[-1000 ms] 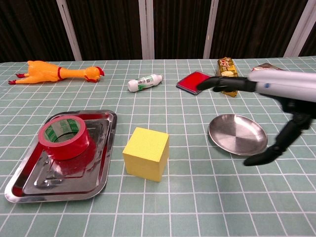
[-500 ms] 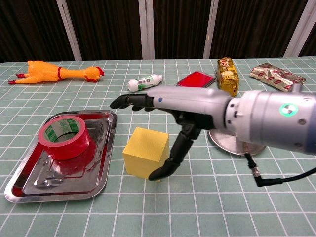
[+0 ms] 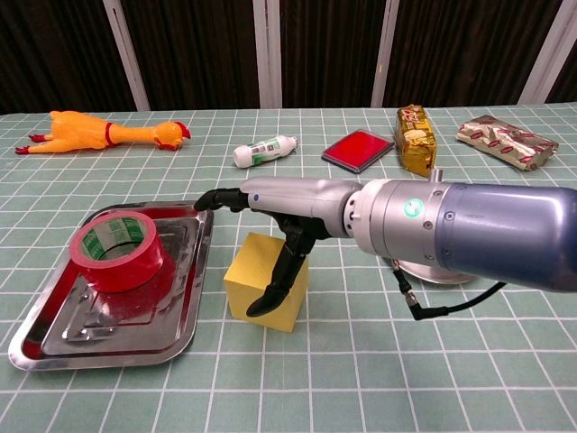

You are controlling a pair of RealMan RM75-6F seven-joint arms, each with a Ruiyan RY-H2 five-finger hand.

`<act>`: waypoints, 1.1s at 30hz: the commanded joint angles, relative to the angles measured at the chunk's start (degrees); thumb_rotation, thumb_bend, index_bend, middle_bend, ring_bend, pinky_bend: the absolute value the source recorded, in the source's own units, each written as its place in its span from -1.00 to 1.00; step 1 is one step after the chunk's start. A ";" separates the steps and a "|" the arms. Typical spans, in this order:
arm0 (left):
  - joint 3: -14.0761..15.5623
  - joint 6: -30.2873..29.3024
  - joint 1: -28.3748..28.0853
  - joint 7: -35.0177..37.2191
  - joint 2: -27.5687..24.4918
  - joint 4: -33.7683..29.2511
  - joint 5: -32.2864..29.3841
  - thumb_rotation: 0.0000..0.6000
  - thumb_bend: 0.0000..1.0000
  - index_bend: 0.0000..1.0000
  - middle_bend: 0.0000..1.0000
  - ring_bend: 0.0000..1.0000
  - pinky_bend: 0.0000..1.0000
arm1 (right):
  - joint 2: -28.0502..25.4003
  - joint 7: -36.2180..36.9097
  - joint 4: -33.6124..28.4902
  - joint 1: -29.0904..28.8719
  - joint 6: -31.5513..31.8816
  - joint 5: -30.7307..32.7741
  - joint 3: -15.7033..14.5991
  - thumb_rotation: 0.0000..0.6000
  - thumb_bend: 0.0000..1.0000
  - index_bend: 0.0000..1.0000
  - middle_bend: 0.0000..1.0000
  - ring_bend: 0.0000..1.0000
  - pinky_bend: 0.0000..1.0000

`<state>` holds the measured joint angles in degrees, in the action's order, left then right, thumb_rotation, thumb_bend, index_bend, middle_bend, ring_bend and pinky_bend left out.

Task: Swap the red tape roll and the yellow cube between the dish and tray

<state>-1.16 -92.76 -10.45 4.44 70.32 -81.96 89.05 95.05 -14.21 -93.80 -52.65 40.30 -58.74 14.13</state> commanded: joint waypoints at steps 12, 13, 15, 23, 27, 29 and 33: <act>-0.63 1.32 -0.08 0.74 0.15 0.48 1.00 1.00 -0.73 -0.61 -0.93 -1.00 -0.86 | 0.99 0.61 2.27 -1.02 0.86 1.09 -2.66 1.00 -0.74 -0.60 -0.69 -0.23 0.05; -0.67 1.53 -0.08 0.70 0.12 0.48 0.91 1.00 -0.70 -0.59 -0.92 -1.00 -0.84 | 1.08 0.51 2.54 -1.05 1.12 0.83 -2.83 1.00 -0.68 -0.58 -0.67 -0.18 0.10; -0.84 1.89 -0.10 0.63 0.09 0.48 0.70 1.00 -0.66 -0.56 -0.91 -1.00 -0.83 | 1.13 0.47 2.84 -1.00 1.80 0.16 -3.00 1.00 -0.59 -0.55 -0.63 -0.12 0.15; -0.73 4.09 -0.38 0.39 -0.22 0.24 0.34 1.00 -0.60 -0.49 -0.88 -1.00 -0.83 | -2.77 1.47 0.12 0.90 6.24 -2.57 -2.23 1.00 -0.48 -0.50 -0.62 -0.09 0.21; -0.43 5.74 -0.92 0.78 -0.28 0.08 0.54 1.00 -0.65 -0.51 -0.90 -1.00 -0.83 | -7.58 1.82 -2.37 2.26 7.77 -2.71 -1.70 1.00 -0.47 -0.50 -0.62 -0.08 0.21; -0.45 5.96 -1.20 1.45 0.10 0.48 1.02 1.00 -0.66 -0.51 -0.91 -1.00 -0.83 | -10.44 2.25 -3.22 2.99 7.96 -2.12 -1.57 1.00 -0.47 -0.50 -0.62 -0.08 0.21; -0.57 5.43 -1.17 2.15 0.51 1.02 1.63 1.00 -0.67 -0.52 -0.91 -1.00 -0.83 | -14.81 3.83 -3.61 4.28 7.58 -1.17 -1.66 1.00 -0.48 -0.50 -0.62 -0.08 0.21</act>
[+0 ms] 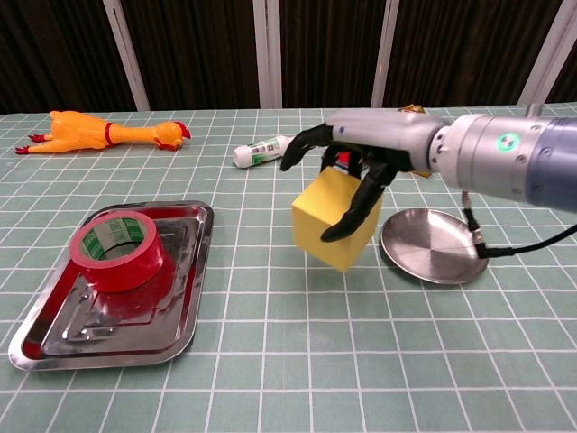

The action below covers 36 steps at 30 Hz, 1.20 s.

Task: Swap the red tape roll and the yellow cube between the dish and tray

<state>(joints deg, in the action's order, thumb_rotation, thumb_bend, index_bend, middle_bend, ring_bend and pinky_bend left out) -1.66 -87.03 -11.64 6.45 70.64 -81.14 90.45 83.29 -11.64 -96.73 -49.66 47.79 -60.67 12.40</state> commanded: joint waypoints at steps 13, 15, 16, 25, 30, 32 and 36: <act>-0.42 -1.47 0.27 -0.67 1.06 0.64 1.26 1.00 -0.67 -0.52 -0.91 -1.00 -0.83 | -5.66 9.00 7.18 3.71 -4.48 -0.75 -2.60 1.00 -0.47 -0.50 -0.62 -0.17 0.16; -0.53 -1.50 0.35 -0.86 1.07 0.64 1.08 1.00 -0.67 -0.52 -0.91 -1.00 -0.83 | -5.14 10.00 8.54 3.83 -4.64 -1.66 -2.71 1.00 -0.47 -0.50 -0.62 -0.25 0.08; -0.61 -1.52 0.41 -0.96 1.06 0.64 0.94 1.00 -0.67 -0.52 -0.91 -1.00 -0.83 | -4.89 10.25 9.30 3.84 -4.76 -2.02 -2.84 1.00 -0.47 -0.51 -0.62 -0.30 0.02; -0.89 -1.79 0.75 -1.71 1.06 0.40 0.67 1.00 -0.67 -0.52 -0.91 -1.00 -0.83 | -5.18 10.31 11.17 3.62 -7.14 -1.62 -3.85 1.00 -0.68 -0.71 -0.84 -0.74 -0.46; -0.97 -1.95 0.88 -1.82 1.07 0.28 0.70 1.00 -0.67 -0.52 -0.92 -1.00 -0.83 | -5.79 10.00 10.10 3.83 -6.43 -1.05 -3.53 1.00 -0.91 -0.87 -1.00 -0.99 -0.90; -1.05 -1.98 0.93 -1.78 1.05 0.23 0.60 1.00 -0.67 -0.52 -0.92 -1.00 -0.83 | -6.41 9.49 9.18 3.88 -5.96 -0.69 -3.34 1.00 -0.97 -0.92 -1.00 -1.00 -0.98; -1.29 -2.38 0.98 -1.52 1.11 0.65 0.74 1.00 -0.67 -0.52 -0.93 -1.00 -0.83 | -9.66 9.23 4.20 4.96 -2.16 -1.03 -1.66 1.00 -0.99 -0.94 -1.00 -1.00 -1.00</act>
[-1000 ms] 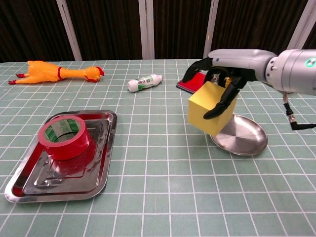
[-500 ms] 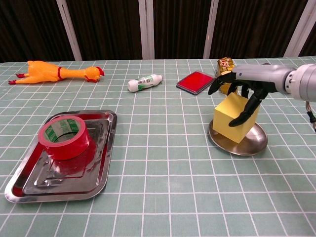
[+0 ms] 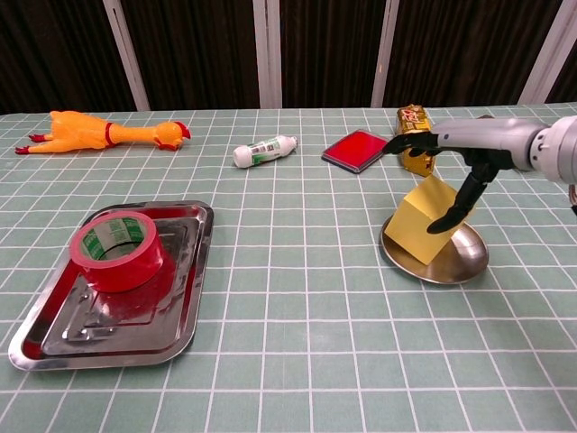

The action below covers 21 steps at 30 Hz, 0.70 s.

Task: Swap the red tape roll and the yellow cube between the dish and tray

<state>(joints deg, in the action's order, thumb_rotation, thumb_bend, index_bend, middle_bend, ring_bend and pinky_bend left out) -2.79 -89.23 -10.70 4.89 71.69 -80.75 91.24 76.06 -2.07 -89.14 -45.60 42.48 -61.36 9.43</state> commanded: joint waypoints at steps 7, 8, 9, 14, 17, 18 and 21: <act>-0.72 1.52 0.42 -3.06 -0.24 -0.40 -2.93 1.00 -0.67 -0.54 -0.94 -1.00 -0.83 | -10.55 -7.44 -12.93 9.81 22.28 -2.54 1.55 1.00 -1.00 -0.94 -1.00 -1.00 -1.00; -0.79 1.77 0.41 -3.41 -0.41 -0.84 -3.18 1.00 -0.67 -0.54 -0.94 -1.00 -0.83 | -11.32 -8.12 -13.90 11.89 25.18 -3.00 0.71 1.00 -1.00 -0.94 -1.00 -1.00 -1.00; -0.71 2.02 0.38 -3.23 -0.67 -1.32 -3.18 1.00 -0.67 -0.55 -0.94 -1.00 -0.83 | -12.20 -7.89 -14.83 15.35 29.17 -4.20 -1.07 1.00 -1.00 -0.94 -1.00 -1.00 -1.00; 0.00 2.71 0.50 -1.30 -1.88 -2.79 -2.60 1.00 -0.67 -0.55 -0.96 -1.00 -0.83 | -12.39 -4.12 -14.25 27.25 40.92 -13.76 -9.82 1.00 -1.00 -0.94 -1.00 -1.00 -1.00; 0.64 3.13 0.71 -0.31 -2.69 -3.82 -2.22 1.00 -0.67 -0.57 -0.99 -1.00 -0.83 | -10.51 -4.97 -11.29 32.05 46.09 -19.19 -13.63 1.00 -1.00 -0.94 -1.00 -1.00 -1.00; 1.08 3.60 0.88 -0.26 -3.17 -4.62 -2.29 1.00 -0.67 -0.58 -1.00 -1.00 -0.83 | -9.82 -6.37 -9.88 33.35 47.57 -21.04 -14.78 1.00 -0.99 -0.94 -1.00 -1.00 -1.00; 1.39 4.02 1.11 -0.35 -4.13 -6.22 -2.48 1.00 -0.72 -0.59 -1.00 -1.00 -0.83 | -8.34 -8.57 -7.48 34.74 49.31 -23.12 -14.83 1.00 -1.00 -0.94 -1.00 -1.00 -1.00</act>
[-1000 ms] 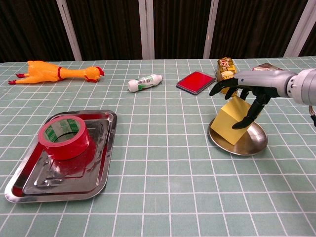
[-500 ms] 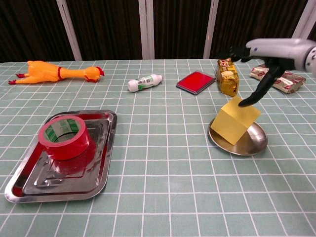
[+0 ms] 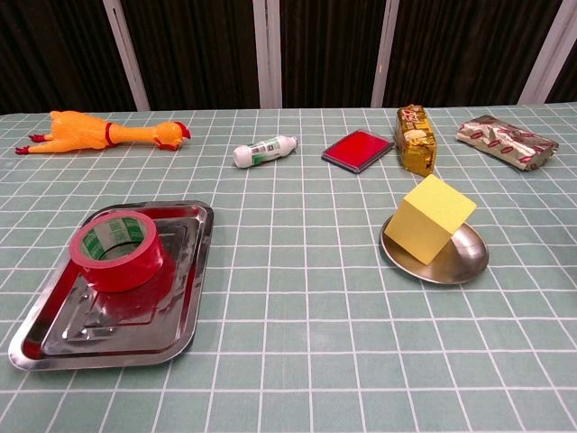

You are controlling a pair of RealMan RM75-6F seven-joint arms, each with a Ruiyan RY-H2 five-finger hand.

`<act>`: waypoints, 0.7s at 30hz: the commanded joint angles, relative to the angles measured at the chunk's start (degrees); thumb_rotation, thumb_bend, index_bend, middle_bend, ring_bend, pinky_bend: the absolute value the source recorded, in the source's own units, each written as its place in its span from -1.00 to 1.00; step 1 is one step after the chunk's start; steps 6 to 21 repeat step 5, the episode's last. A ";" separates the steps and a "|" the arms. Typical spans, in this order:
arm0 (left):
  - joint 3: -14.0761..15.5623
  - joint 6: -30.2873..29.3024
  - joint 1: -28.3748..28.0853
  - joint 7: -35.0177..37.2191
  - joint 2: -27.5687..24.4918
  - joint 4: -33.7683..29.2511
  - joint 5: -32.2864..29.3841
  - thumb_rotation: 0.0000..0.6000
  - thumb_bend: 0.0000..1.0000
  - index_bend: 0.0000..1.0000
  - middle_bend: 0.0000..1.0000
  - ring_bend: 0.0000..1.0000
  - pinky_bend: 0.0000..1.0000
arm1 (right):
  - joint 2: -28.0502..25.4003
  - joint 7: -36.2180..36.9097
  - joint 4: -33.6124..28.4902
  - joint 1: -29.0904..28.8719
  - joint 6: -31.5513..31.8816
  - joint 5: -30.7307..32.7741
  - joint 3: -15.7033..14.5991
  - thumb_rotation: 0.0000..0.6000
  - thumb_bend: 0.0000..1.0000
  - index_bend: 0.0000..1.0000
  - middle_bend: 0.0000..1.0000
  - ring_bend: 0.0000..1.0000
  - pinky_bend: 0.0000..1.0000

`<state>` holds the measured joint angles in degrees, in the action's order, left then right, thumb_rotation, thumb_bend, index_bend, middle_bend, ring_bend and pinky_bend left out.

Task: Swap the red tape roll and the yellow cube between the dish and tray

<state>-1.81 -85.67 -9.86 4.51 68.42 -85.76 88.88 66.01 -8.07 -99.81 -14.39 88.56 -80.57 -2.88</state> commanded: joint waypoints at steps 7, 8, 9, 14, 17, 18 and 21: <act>0.16 0.47 0.67 0.05 -1.52 -2.30 -0.93 1.00 -0.76 -0.59 -1.00 -1.00 -0.83 | 2.71 -4.66 4.26 4.59 4.38 -5.54 -1.48 1.00 -1.00 -0.94 -1.00 -1.00 -1.00; 0.16 0.47 0.67 0.05 -1.52 -2.30 -0.93 1.00 -0.76 -0.59 -1.00 -1.00 -0.83 | 2.71 -4.66 4.26 4.59 4.38 -5.54 -1.48 1.00 -1.00 -0.94 -1.00 -1.00 -1.00; 0.16 0.47 0.67 0.05 -1.52 -2.30 -0.93 1.00 -0.76 -0.59 -1.00 -1.00 -0.83 | 2.71 -4.66 4.26 4.59 4.38 -5.54 -1.48 1.00 -1.00 -0.94 -1.00 -1.00 -1.00; 0.16 0.47 0.67 0.05 -1.52 -2.30 -0.93 1.00 -0.76 -0.59 -1.00 -1.00 -0.83 | 2.71 -4.66 4.26 4.59 4.38 -5.54 -1.48 1.00 -1.00 -0.94 -1.00 -1.00 -1.00; 0.16 0.47 0.67 0.05 -1.52 -2.30 -0.93 1.00 -0.76 -0.59 -1.00 -1.00 -0.83 | 2.71 -4.66 4.26 4.59 4.38 -5.54 -1.48 1.00 -1.00 -0.94 -1.00 -1.00 -1.00; 0.16 0.47 0.67 0.05 -1.52 -2.30 -0.93 1.00 -0.76 -0.59 -1.00 -1.00 -0.83 | 2.71 -4.66 4.26 4.59 4.38 -5.54 -1.48 1.00 -1.00 -0.94 -1.00 -1.00 -1.00; 0.16 0.47 0.67 0.05 -1.52 -2.30 -0.93 1.00 -0.76 -0.59 -1.00 -1.00 -0.83 | 2.71 -4.66 4.26 4.59 4.38 -5.54 -1.48 1.00 -1.00 -0.94 -1.00 -1.00 -1.00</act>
